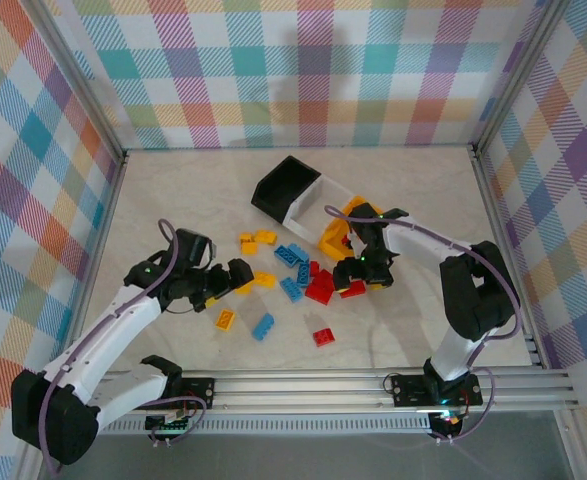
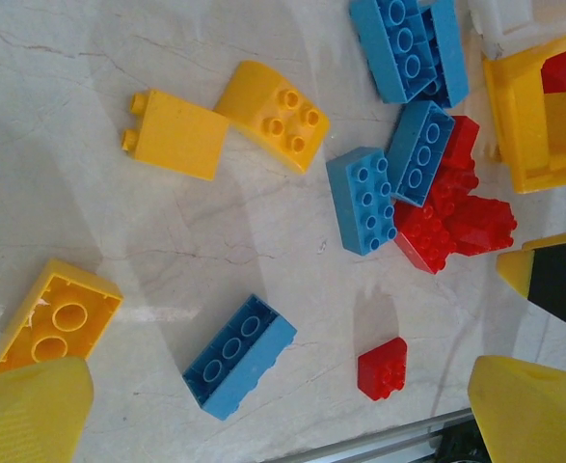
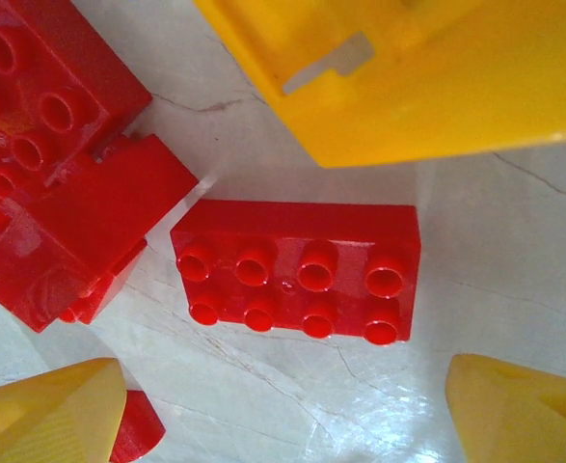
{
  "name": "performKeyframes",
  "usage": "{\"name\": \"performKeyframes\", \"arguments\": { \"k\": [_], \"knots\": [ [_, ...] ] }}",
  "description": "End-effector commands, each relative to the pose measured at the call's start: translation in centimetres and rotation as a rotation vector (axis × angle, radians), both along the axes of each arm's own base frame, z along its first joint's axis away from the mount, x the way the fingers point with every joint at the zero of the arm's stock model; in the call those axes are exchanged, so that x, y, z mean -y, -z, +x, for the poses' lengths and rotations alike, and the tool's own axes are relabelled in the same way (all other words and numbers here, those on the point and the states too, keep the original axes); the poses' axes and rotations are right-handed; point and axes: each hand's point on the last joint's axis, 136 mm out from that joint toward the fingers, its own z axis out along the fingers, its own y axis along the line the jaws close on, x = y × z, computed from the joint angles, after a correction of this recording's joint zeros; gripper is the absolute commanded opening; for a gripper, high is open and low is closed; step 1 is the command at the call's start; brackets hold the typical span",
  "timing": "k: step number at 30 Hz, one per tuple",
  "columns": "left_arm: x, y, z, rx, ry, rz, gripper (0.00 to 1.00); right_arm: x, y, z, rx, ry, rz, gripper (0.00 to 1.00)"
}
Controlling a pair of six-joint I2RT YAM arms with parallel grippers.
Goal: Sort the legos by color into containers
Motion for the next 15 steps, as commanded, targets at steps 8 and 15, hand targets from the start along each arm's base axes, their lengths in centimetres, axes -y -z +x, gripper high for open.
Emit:
{"name": "performKeyframes", "arguments": {
  "k": [8,15],
  "knots": [
    [-0.5,0.2,-0.9,-0.013,-0.023,0.007,1.00,0.2,1.8,-0.8,0.019,-0.057,-0.028,0.81],
    [-0.7,0.3,-1.1,-0.018,-0.023,0.013,1.00,0.9,3.4,-0.7,0.039,-0.086,-0.116,0.78]
  ]
}}
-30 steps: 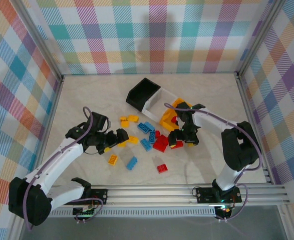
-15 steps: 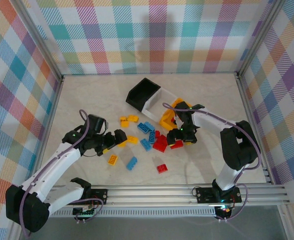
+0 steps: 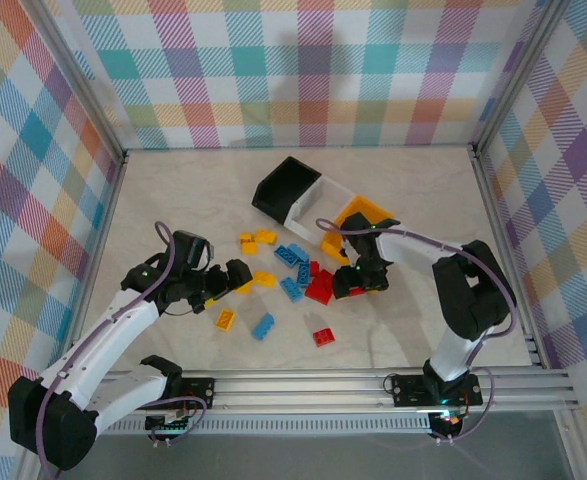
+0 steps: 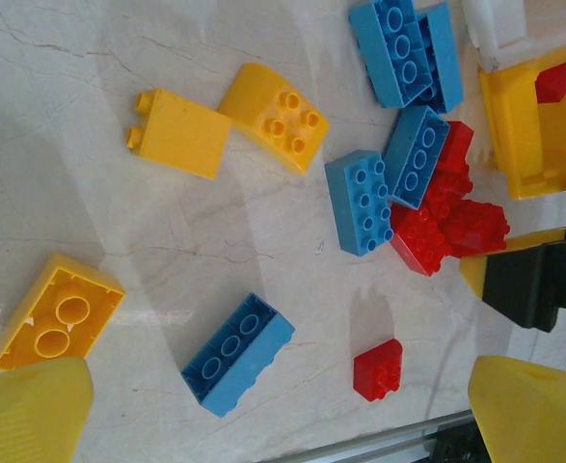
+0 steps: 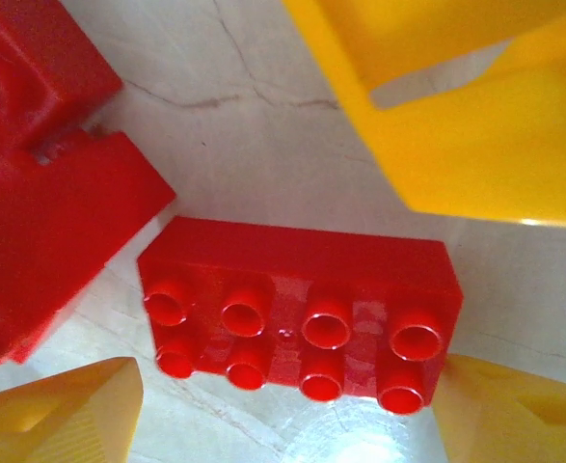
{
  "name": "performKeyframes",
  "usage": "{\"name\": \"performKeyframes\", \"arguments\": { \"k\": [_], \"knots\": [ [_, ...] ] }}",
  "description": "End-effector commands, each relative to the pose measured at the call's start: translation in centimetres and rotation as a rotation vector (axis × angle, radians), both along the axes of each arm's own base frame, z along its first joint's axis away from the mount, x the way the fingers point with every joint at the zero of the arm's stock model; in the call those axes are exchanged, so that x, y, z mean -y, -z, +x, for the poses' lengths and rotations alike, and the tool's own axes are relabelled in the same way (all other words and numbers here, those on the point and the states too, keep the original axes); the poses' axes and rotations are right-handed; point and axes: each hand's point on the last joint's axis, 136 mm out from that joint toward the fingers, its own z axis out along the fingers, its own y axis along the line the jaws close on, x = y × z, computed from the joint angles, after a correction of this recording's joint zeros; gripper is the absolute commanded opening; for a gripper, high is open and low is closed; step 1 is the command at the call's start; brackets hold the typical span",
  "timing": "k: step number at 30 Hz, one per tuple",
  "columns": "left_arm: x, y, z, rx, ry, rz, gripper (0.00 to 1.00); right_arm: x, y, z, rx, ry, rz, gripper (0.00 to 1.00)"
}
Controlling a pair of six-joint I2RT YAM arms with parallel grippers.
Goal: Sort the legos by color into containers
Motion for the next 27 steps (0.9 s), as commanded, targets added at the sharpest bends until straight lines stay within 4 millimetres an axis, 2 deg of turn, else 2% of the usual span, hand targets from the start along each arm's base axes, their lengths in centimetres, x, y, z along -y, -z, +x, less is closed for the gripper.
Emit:
{"name": "performKeyframes", "arguments": {
  "k": [1,11,20,27],
  "knots": [
    [-0.4,0.5,-0.9,-0.031,-0.009,0.017,1.00,0.9,1.1,-0.1,-0.001,-0.009,-0.061,0.78],
    [-0.5,0.7,-0.8,-0.034,-0.008,0.022,1.00,0.9,1.4,1.9,0.036,0.027,-0.117,0.76],
    [-0.5,0.8,-0.7,-0.031,0.003,0.028,1.00,0.7,0.5,3.1,0.099,0.008,-0.173,0.72],
    [-0.7,0.9,-1.1,-0.027,-0.003,0.025,1.00,0.9,0.6,3.1,0.098,0.013,-0.193,0.77]
  ]
}}
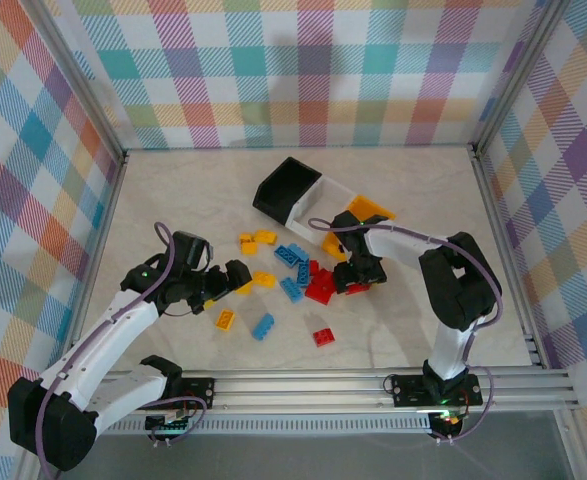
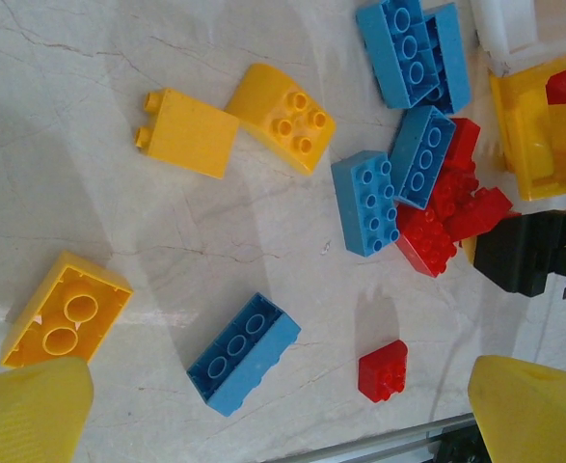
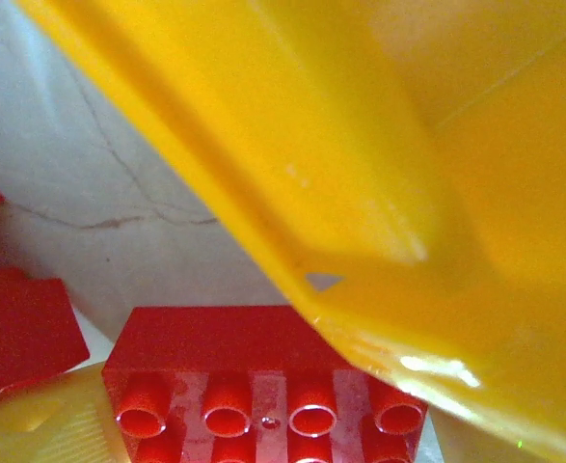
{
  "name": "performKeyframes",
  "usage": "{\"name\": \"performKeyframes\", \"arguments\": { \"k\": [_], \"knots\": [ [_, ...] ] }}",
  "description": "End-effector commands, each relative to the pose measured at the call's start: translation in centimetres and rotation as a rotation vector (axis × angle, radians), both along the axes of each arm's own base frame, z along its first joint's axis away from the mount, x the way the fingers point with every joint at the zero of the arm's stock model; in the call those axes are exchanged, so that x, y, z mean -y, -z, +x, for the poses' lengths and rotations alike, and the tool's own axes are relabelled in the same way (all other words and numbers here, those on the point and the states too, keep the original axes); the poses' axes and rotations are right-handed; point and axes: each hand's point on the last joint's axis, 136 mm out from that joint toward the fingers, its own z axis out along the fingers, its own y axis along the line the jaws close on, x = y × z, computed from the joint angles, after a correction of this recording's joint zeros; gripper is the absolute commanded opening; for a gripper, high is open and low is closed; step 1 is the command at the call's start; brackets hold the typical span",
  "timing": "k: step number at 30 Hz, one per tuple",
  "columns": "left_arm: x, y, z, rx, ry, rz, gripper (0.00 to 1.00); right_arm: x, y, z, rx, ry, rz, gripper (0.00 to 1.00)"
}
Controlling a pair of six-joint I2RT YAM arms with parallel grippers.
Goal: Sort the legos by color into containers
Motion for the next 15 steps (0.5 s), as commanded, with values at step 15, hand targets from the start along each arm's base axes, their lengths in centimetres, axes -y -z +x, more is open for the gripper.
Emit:
{"name": "performKeyframes", "arguments": {
  "k": [15],
  "knots": [
    [-0.74,0.73,-1.10,-0.026,-0.019,0.008,1.00,-0.02,-0.14,0.04,0.004,0.016,-0.005,0.61]
  ]
}}
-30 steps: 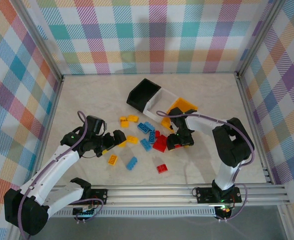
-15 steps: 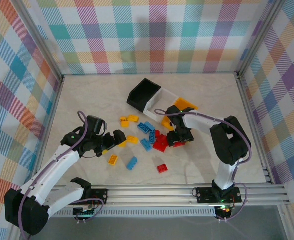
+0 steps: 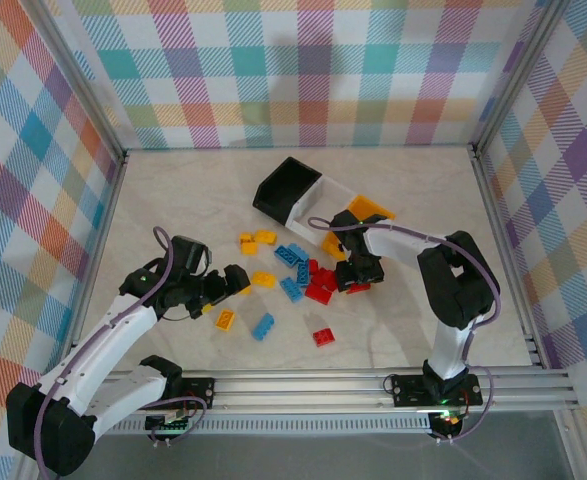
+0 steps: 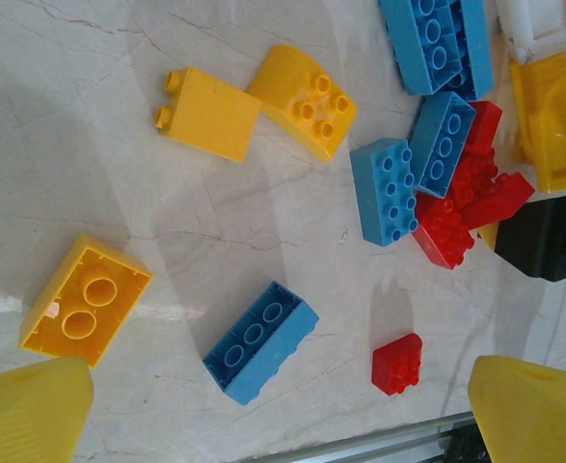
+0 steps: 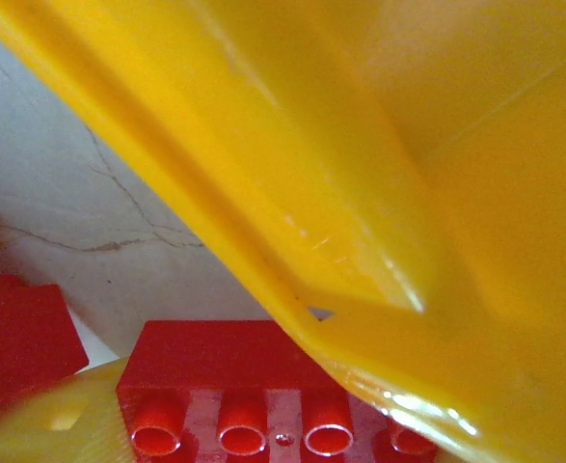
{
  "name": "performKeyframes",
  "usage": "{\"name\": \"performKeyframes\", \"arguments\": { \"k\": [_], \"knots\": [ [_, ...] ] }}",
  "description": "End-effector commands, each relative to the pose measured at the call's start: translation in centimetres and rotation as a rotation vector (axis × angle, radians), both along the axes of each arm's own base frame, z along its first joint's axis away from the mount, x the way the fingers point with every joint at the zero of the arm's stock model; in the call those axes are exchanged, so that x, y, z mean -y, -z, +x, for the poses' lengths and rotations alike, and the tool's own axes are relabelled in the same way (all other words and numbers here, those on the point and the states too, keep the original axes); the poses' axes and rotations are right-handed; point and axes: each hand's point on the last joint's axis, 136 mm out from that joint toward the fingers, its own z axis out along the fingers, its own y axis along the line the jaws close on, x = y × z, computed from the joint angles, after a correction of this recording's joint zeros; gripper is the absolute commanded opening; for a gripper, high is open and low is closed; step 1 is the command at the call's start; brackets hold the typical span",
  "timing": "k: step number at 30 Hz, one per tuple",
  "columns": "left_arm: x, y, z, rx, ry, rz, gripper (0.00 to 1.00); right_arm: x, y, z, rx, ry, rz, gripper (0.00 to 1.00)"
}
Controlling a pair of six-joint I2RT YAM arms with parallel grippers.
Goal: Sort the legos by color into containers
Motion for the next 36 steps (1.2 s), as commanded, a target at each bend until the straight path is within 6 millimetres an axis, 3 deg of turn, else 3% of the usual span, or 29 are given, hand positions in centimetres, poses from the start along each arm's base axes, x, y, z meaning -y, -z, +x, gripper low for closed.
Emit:
{"name": "performKeyframes", "arguments": {
  "k": [1,12,15,19,22,26,31,36],
  "knots": [
    [-0.3,0.1,-0.3,-0.011,-0.017,0.001,1.00,0.4,-0.8,-0.6,0.001,0.012,-0.006,0.61],
    [0.7,-0.3,1.1,0.000,0.017,-0.010,1.00,1.5,-8.8,-2.4,0.092,0.060,0.067,0.62],
    [1.3,-0.4,1.7,-0.004,0.047,-0.006,1.00,1.3,-11.8,-1.2,0.142,0.080,0.112,0.62],
    [1.7,-0.5,2.3,-0.007,0.086,0.037,1.00,0.7,-14.2,2.7,0.179,0.118,0.182,0.62],
    [1.6,-0.6,2.4,-0.012,0.094,0.054,1.00,0.1,-14.3,6.3,0.182,0.116,0.180,0.62],
    [1.1,-0.7,1.9,-0.022,0.095,0.074,1.00,-0.8,-12.7,10.3,0.168,0.087,0.158,0.62],
    [0.2,-0.6,0.8,-0.036,0.085,0.097,1.00,-0.7,-10.0,12.8,0.129,0.066,0.113,0.62],
    [-0.5,-0.3,0.0,-0.041,0.072,0.117,1.00,0.4,-8.3,14.1,0.098,0.104,0.108,0.65]
  ]
}}
